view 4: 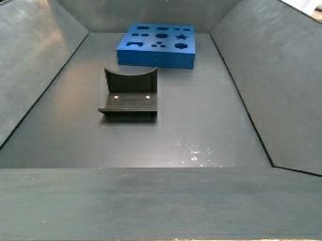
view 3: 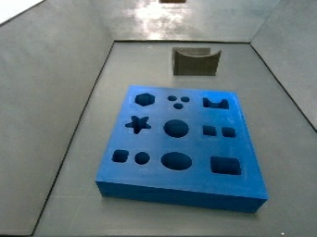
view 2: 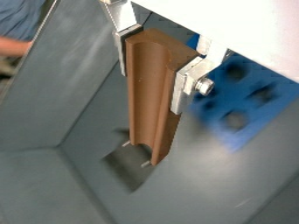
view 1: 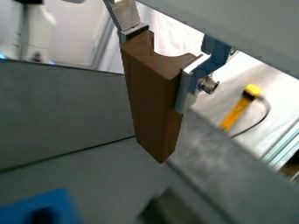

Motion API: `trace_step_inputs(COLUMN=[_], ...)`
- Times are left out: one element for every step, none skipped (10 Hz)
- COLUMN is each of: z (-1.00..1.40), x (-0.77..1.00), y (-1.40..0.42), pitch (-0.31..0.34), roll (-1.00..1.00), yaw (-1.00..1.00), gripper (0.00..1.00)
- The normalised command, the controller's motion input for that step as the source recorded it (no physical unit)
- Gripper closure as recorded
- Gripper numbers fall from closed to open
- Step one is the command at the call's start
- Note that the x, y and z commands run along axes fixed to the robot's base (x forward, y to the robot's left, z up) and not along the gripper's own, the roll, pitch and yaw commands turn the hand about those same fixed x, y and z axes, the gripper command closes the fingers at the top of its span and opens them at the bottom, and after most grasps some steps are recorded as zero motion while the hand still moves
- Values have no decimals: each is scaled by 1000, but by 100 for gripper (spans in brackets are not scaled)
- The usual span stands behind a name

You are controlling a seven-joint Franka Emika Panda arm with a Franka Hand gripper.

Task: Pick up the arch object. Move up. Place the arch object on the fixture. Regrasp the arch object. Move to above the board. Insert the arch object.
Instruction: Move to above the board.

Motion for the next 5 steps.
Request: trace_step_inputs(z=[157,65,41,25,17], x=[-326,-175,-130,-104,-89], y=[-413,-163,-89,-19,0], pitch=[63,65,62,59,50], roll=[-1000,-1000,-1000,-1000,-1000], yaw=[-104,-94,-90,-82,-77], gripper=[100,100,100,100,100])
